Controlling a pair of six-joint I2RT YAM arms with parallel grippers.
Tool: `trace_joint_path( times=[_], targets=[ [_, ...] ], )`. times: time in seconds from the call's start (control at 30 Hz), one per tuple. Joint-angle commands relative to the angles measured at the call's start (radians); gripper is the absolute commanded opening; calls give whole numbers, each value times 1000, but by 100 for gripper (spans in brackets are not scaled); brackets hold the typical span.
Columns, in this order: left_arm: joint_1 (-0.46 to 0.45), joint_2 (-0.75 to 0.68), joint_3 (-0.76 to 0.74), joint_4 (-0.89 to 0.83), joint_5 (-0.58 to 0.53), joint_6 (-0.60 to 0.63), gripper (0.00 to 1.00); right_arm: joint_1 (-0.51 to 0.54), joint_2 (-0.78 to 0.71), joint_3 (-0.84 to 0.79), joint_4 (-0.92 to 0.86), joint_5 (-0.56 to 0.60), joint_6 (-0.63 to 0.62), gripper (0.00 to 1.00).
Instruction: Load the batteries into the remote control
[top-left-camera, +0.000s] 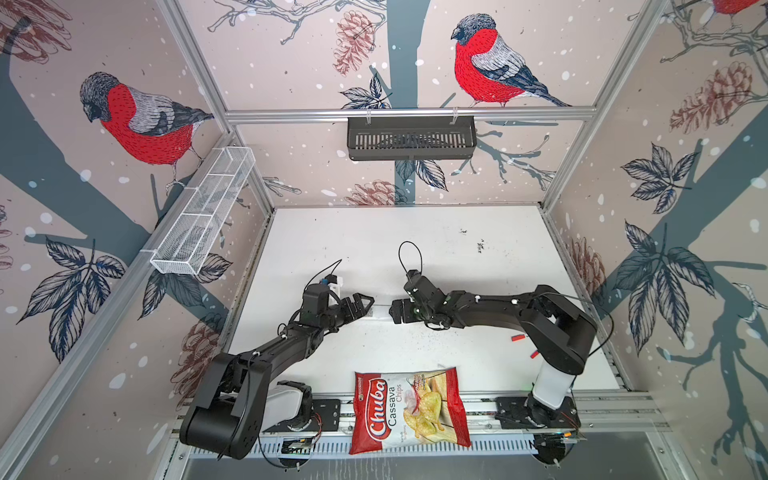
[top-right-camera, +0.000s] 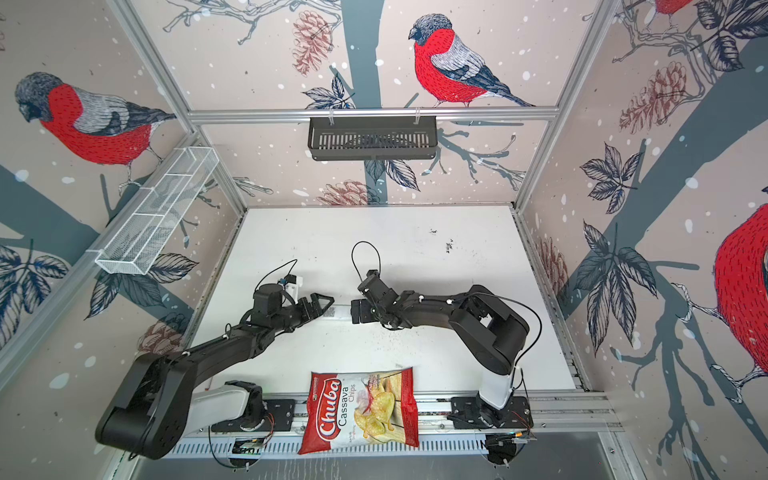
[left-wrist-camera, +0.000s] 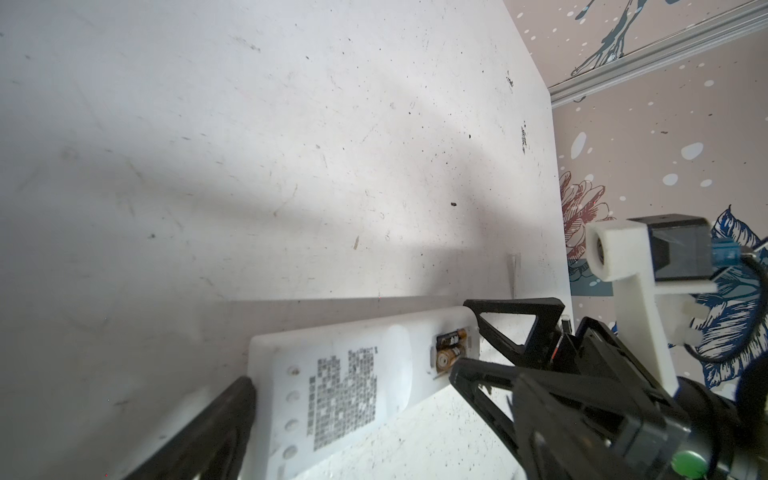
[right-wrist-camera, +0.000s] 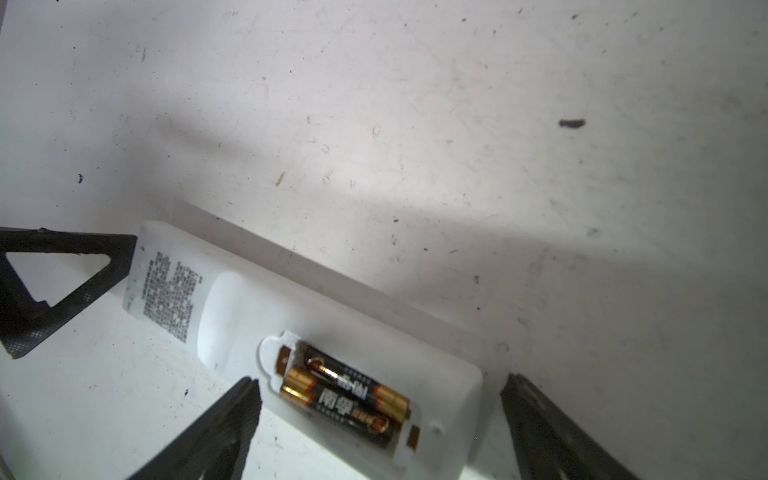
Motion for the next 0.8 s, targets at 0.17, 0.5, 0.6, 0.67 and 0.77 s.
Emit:
trace_joint_path(
  times=[0.17, 0.5, 0.6, 0.67, 0.77],
  targets=[
    [1, -3, 9, 18, 24, 16, 95, 15, 23, 10, -125, 7, 8, 89],
    [1, -1, 9, 17, 23, 16, 95, 21, 30, 7, -123, 11, 4, 81],
    [1, -2, 10, 16, 23, 16, 95, 20, 32, 4, -120, 10, 1, 75],
    [2, -2, 9, 14, 22, 18, 96, 20, 33, 1, -118, 10, 1, 73],
    [1, -2, 12, 13, 20, 18, 95, 21, 35, -7, -106, 5, 1, 67]
  ],
)
